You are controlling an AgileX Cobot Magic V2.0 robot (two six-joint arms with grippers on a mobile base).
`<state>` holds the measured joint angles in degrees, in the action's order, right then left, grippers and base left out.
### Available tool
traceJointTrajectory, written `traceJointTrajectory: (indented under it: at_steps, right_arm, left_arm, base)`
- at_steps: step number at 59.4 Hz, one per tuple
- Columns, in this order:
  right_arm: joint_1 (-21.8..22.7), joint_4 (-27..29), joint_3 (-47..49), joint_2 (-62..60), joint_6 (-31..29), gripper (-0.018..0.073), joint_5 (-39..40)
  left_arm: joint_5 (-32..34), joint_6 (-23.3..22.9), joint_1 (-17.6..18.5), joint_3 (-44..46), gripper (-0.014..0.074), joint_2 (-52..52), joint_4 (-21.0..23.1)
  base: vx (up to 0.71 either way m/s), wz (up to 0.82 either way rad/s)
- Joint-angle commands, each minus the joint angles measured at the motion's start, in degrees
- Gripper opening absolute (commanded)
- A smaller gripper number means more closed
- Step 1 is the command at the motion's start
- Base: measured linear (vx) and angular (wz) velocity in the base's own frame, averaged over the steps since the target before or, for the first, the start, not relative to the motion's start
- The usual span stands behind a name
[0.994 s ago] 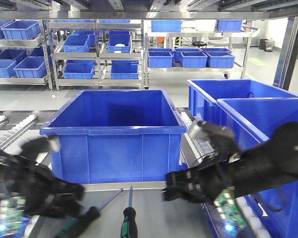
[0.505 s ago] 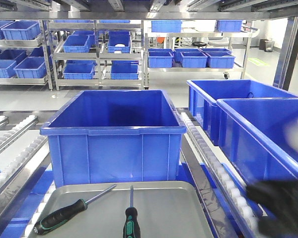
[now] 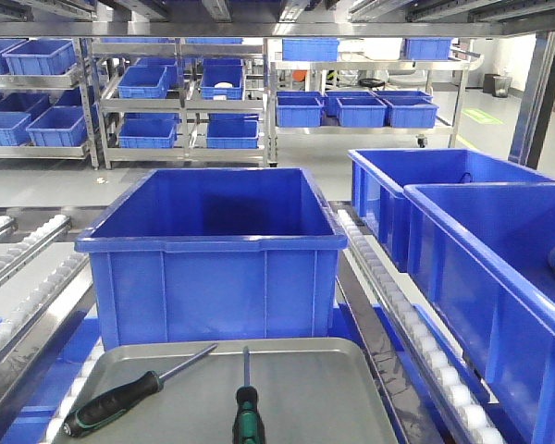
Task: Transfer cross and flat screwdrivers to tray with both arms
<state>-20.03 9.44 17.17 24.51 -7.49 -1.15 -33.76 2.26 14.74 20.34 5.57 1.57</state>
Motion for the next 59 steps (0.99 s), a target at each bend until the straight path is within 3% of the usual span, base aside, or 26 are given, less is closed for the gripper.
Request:
traceJointTrajectory:
  at_steps: [1, 21, 24, 27, 31, 33, 39, 42, 47, 59]
  right_arm:
    - [0.20, -0.32, 1.64, 0.43, -0.04, -0.0008, 5.48]
    - [0.20, -0.32, 1.64, 0.43, -0.04, -0.0008, 5.48]
    - [0.20, -0.32, 1.64, 0.43, -0.04, -0.0008, 5.48]
    - [0.20, -0.32, 1.64, 0.43, -0.04, -0.0008, 5.48]
    - [0.20, -0.32, 1.64, 0.43, -0.04, -0.0008, 5.48]
    - [0.20, -0.32, 1.64, 0.43, -0.04, -0.0008, 5.48]
    - [0.20, -0.32, 1.64, 0.43, -0.04, -0.0008, 5.48]
    - [0.20, -0.32, 1.64, 0.43, -0.04, -0.0008, 5.42]
    - [0.20, -0.32, 1.64, 0.43, -0.04, -0.0008, 5.36]
    - [0.20, -0.32, 1.64, 0.43, -0.04, -0.0008, 5.30]
  left_arm:
    - [4.73, -0.57, 0.43, 1.47, -0.0001, 1.75, 0.10]
    - [4.61, -0.57, 0.43, 1.47, -0.0001, 1.75, 0.02]
    - [5.94, 0.21, 0.43, 0.56, -0.0001, 1.69, -2.27]
    - [10.27, 0.75, -0.11, -2.49, -0.0001, 0.91, -5.42]
    - [19.55, 0.75, -2.02, -8.40, -0.0001, -1.45, -5.09]
    - [29.01, 0.75, -4.55, -15.03, -0.0001, -4.11, -3.10]
    - [39.83, 0.80, -7.98, -24.38, -0.0001, -7.47, 0.72]
    - [35.30, 1.69, -9.50, -23.43, -0.0001, -6.99, -0.34]
    - [34.44, 2.39, -10.47, -23.65, -0.0001, -7.25, -2.07]
    - [31.69, 2.34, -10.53, -23.60, -0.0001, -7.19, -1.57]
  base:
    - [0.00, 0.00]
    - [0.00, 0.00]
    - [0.00, 0.00]
    - [0.00, 0.00]
    - [0.00, 0.00]
    - [0.00, 0.00]
    - [0.00, 0.00]
    - [0.00, 0.00]
    - [0.00, 0.00]
    - [0.00, 0.00]
